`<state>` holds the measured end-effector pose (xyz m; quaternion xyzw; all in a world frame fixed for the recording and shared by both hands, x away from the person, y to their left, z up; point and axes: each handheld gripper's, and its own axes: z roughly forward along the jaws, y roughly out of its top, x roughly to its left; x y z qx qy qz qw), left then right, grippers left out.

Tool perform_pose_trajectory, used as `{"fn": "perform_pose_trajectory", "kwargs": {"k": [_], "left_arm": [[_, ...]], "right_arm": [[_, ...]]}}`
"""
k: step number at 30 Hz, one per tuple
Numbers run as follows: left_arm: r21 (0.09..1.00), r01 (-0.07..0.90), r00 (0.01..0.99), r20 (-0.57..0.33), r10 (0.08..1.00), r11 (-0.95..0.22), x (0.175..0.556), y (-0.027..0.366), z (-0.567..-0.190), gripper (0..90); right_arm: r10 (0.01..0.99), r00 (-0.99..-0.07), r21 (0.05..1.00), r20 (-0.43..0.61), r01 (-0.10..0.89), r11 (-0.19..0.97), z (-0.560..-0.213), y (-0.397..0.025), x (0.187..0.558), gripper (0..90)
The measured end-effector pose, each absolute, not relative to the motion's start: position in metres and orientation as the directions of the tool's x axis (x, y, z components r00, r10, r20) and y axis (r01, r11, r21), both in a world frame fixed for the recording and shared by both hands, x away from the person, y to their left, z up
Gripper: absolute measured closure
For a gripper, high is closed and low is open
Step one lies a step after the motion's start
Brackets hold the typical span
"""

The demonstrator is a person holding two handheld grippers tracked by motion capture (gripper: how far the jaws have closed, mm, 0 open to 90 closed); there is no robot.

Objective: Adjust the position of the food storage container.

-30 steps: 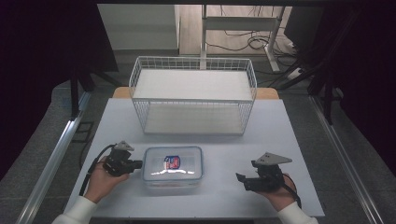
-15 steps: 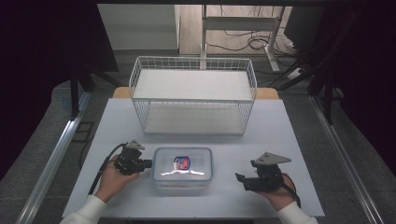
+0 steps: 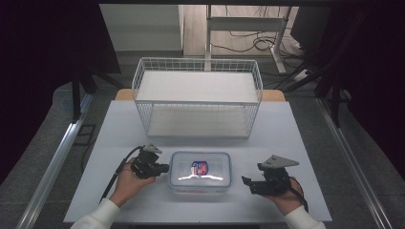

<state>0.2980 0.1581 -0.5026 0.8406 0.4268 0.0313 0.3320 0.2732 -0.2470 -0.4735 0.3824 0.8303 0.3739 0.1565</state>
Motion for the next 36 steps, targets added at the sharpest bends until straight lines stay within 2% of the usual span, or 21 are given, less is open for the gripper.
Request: {"fn": "perform_pose_trajectory", "kwargs": {"k": [10,13,24,26,27,28,29,34,36], "left_arm": [[0.586,0.697,0.639,-0.243,0.73,-0.414,0.298,0.158,-0.503,89.5],[0.587,0.692,0.637,-0.222,0.738,-0.42,0.298,0.162,-0.503,89.7],[0.662,0.679,0.595,-0.244,0.765,-0.317,0.276,0.192,-0.49,86.1],[0.678,0.673,0.587,-0.246,0.771,-0.296,0.274,0.193,-0.489,79.6],[0.693,0.674,0.544,-0.233,0.806,-0.255,0.272,0.192,-0.487,60.5],[0.693,0.674,0.544,-0.233,0.806,-0.255,0.272,0.192,-0.487,54.7],[0.694,0.676,0.538,-0.234,0.81,-0.248,0.271,0.191,-0.487,54.7],[0.689,0.677,0.545,-0.231,0.806,-0.26,0.27,0.191,-0.486,34.4],[0.698,0.672,0.547,-0.244,0.801,-0.246,0.268,0.193,-0.485,30.1]], "right_arm": [[0.764,-0.645,0.769,0.023,0.5,0.399,-0.469,-0.25,0.272,22.8],[0.762,-0.647,0.771,0.033,0.502,0.393,-0.469,-0.25,0.272,22.8],[0.746,-0.663,0.789,0.064,0.492,0.369,-0.467,-0.25,0.272,23.3],[0.742,-0.667,0.79,0.063,0.488,0.371,-0.467,-0.249,0.272,23.3],[0.739,-0.671,0.792,0.055,0.48,0.377,-0.467,-0.248,0.271,23.4],[0.739,-0.671,0.792,0.055,0.48,0.377,-0.467,-0.248,0.271,23.4],[0.737,-0.674,0.794,0.045,0.472,0.383,-0.467,-0.248,0.27,23.6],[0.732,-0.681,0.797,0.032,0.459,0.393,-0.466,-0.247,0.27,23.7],[0.73,-0.683,0.795,0.031,0.46,0.396,-0.467,-0.248,0.27,23.6]]}}
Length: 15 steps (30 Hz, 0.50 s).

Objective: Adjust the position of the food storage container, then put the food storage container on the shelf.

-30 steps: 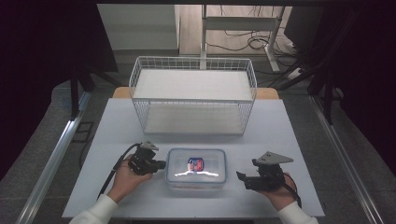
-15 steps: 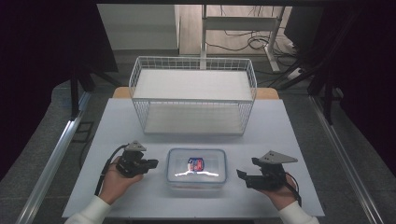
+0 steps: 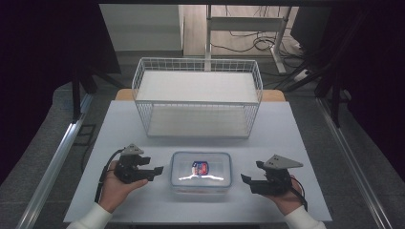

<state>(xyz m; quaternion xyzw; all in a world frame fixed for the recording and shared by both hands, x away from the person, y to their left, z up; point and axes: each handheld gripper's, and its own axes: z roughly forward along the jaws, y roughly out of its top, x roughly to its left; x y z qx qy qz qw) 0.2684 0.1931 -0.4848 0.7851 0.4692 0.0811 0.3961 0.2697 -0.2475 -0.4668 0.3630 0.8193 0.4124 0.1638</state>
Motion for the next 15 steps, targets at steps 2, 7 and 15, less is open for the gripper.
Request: {"fn": "perform_pose_trajectory", "kwargs": {"k": [2,7,15], "left_arm": [[0.705,0.666,0.556,-0.254,0.791,-0.242,0.266,0.195,-0.483,26.9],[0.711,0.673,0.556,-0.307,0.772,-0.202,0.262,0.2,-0.484,18.0],[0.711,0.675,0.566,-0.328,0.756,-0.197,0.257,0.2,-0.483,14.8]], "right_arm": [[0.729,-0.684,0.794,0.028,0.458,0.4,-0.467,-0.248,0.27,23.6],[0.717,-0.696,0.805,0.025,0.439,0.398,-0.465,-0.246,0.27,23.4],[0.692,-0.717,0.804,0.079,0.456,0.381,-0.463,-0.245,0.273,20.1]]}}
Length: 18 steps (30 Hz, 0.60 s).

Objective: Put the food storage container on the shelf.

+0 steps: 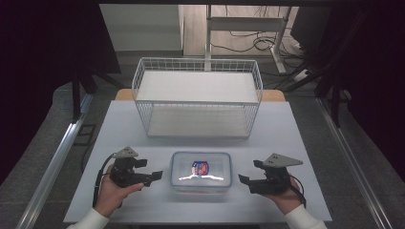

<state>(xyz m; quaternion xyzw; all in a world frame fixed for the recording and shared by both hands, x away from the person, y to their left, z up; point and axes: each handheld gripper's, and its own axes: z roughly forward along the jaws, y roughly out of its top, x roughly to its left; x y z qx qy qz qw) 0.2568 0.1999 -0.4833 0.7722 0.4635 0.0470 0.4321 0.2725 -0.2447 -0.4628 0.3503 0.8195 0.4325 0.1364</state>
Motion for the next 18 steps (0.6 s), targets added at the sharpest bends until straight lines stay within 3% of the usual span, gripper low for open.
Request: {"fn": "perform_pose_trajectory", "kwargs": {"k": [8,18], "left_arm": [[0.707,0.676,0.574,-0.328,0.751,-0.208,0.258,0.197,-0.485,12.4],[0.677,0.727,0.541,-0.464,0.702,-0.113,0.28,0.188,-0.49,11.2]], "right_arm": [[0.694,-0.706,0.793,0.139,0.499,0.349,-0.46,-0.243,0.276,19.4],[0.648,-0.733,0.773,0.208,0.528,0.35,-0.461,-0.229,0.288,16.2]]}}
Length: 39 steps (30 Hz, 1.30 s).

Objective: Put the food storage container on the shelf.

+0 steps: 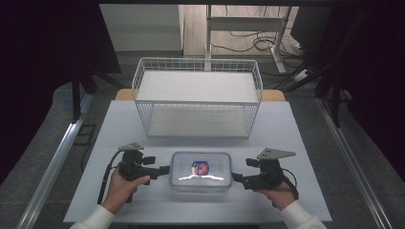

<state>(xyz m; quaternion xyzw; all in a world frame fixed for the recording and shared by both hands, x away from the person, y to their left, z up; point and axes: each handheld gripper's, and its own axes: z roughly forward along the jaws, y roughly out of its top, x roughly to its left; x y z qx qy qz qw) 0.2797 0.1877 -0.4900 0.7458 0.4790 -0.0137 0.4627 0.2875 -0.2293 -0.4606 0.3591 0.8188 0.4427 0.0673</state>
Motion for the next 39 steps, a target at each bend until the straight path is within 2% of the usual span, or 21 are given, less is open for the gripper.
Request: {"fn": "perform_pose_trajectory", "kwargs": {"k": [10,18,27,33,35,36,39], "left_arm": [[0.597,0.798,0.511,-0.595,0.62,-0.085,0.304,0.18,-0.507,12.0],[0.563,0.824,0.489,-0.643,0.589,-0.07,0.304,0.175,-0.515,14.3],[0.535,0.84,0.484,-0.665,0.569,-0.088,0.305,0.17,-0.522,16.2],[0.513,0.854,0.475,-0.695,0.54,-0.09,0.305,0.167,-0.526,20.3],[0.513,0.854,0.477,-0.702,0.528,-0.09,0.305,0.167,-0.527,22.8],[0.514,0.853,0.482,-0.704,0.522,-0.094,0.304,0.167,-0.527,25.6],[0.505,0.859,0.474,-0.717,0.511,-0.087,0.304,0.168,-0.528,26.5]], "right_arm": [[0.64,-0.694,0.729,0.33,0.618,0.293,-0.467,-0.217,0.308,11.3],[0.623,-0.632,0.658,0.462,0.715,0.238,-0.481,-0.208,0.319,10.1],[0.612,-0.573,0.579,0.545,0.785,0.218,-0.497,-0.206,0.323,10.1],[0.6,-0.55,0.55,0.581,0.809,0.209,-0.503,-0.207,0.325,14.1],[0.597,-0.547,0.545,0.588,0.812,0.207,-0.504,-0.207,0.325,16.8],[0.586,-0.539,0.534,0.605,0.82,0.204,-0.506,-0.207,0.325,21.8],[0.574,-0.529,0.524,0.625,0.829,0.193,-0.507,-0.208,0.325,23.5]]}}
